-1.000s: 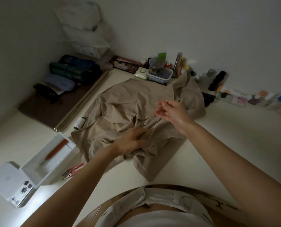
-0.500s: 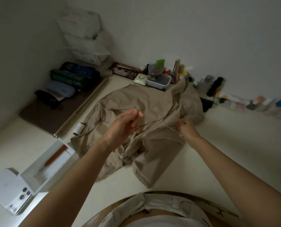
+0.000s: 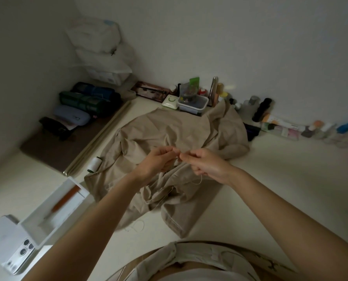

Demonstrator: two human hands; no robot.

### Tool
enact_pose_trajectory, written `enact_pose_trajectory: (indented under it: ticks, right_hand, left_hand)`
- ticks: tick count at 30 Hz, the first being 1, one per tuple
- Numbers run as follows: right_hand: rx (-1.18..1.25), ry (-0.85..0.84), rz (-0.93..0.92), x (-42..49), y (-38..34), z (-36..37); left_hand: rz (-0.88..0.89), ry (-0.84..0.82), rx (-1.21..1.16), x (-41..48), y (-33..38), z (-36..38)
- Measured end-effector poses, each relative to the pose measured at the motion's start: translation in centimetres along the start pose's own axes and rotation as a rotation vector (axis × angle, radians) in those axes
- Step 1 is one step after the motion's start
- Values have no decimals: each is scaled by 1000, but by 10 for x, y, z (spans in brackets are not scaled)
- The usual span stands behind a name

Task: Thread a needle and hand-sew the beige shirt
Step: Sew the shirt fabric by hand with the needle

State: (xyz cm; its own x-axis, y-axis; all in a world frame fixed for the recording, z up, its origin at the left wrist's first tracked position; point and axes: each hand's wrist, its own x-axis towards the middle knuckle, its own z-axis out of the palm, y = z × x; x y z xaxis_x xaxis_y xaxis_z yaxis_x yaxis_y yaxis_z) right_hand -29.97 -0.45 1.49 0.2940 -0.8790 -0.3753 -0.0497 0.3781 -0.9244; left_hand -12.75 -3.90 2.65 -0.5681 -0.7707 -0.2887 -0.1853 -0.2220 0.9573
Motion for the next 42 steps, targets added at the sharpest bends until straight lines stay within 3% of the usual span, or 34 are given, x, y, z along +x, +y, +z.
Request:
enact_pose_trajectory:
  ticks: [4,8,15,19,24,30,32,35,42]
  right_hand:
    - [95,75,48,-1,8,-7]
    - [137,329,107,5,19,-23]
    - [-274,732,364,14,83,-72]
    - [-446,736,454,11,96,-82]
    - [-302,763,143,5,62,-55]
    - [120,215,-8,-10,7,-12]
    - [160,105,3,-11,5,-8]
    - [154,140,13,-7,9,-10]
    - [72,466,94,1,27,-33]
  left_hand:
    - [-21,16,-19,0,-3,-1]
    - [-22,52,-69,-2,-9,0]
    - [59,36,-374,-11,0,-2]
    - [112,-20,-439,-10,9,-3]
    - [84,5,-160,0,6,7]
    - [25,-12,-37,6,3,13]
    - [19,-18,-21,5,5,14]
    - [16,18,-34,5,4,12]
    - [4,72,-12,2,-8,10]
